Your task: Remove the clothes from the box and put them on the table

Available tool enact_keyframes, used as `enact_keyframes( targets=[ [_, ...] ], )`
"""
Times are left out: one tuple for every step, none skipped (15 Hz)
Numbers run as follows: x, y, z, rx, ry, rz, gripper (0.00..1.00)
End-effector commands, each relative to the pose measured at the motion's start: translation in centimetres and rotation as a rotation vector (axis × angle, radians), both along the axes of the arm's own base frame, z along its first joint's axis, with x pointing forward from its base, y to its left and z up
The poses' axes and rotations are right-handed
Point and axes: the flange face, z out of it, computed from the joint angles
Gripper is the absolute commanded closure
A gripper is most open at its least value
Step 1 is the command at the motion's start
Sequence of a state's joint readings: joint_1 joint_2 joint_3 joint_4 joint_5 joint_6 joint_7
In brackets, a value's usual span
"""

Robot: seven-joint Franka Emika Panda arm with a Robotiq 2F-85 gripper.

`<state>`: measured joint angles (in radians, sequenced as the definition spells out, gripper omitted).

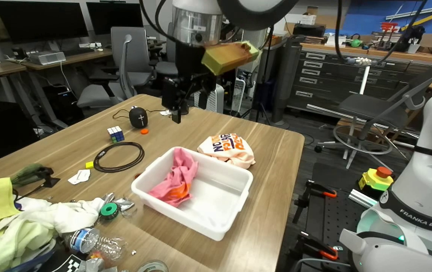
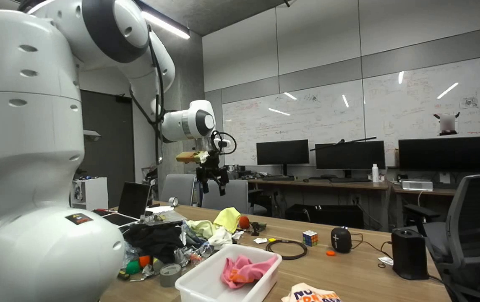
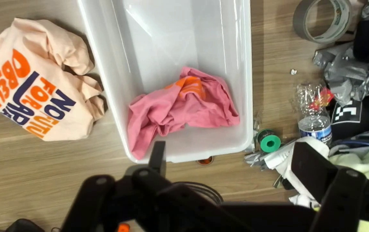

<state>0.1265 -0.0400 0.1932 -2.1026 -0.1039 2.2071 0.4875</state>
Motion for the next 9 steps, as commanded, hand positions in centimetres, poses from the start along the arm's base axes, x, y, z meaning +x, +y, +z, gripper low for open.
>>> enact_keyframes(
  targets=[
    [1.5, 1.9, -3.1, -0.018, 0.047, 0.045, 0.0],
    [1.4, 2.2, -4.4, -0.025, 0.077, 0.051, 0.0],
    [1.6, 2.5, -5.7, -0.031, 0.092, 0.052, 0.0],
    [1.5, 2.8, -6.8, -0.035, 0.115, 0.056, 0.0],
    [1.4, 3.2, -7.9, -0.041, 0.132, 0.061, 0.0],
    [1.3, 3.5, -9.1, -0.054, 0.149, 0.064, 0.0],
    [1.2, 3.7, -10.3, -0.074, 0.166, 0.068, 0.0],
    [1.2, 3.8, -11.4, -0.085, 0.179, 0.077, 0.0],
    [1.1, 3.9, -12.3, -0.092, 0.195, 0.083, 0.0]
  ],
)
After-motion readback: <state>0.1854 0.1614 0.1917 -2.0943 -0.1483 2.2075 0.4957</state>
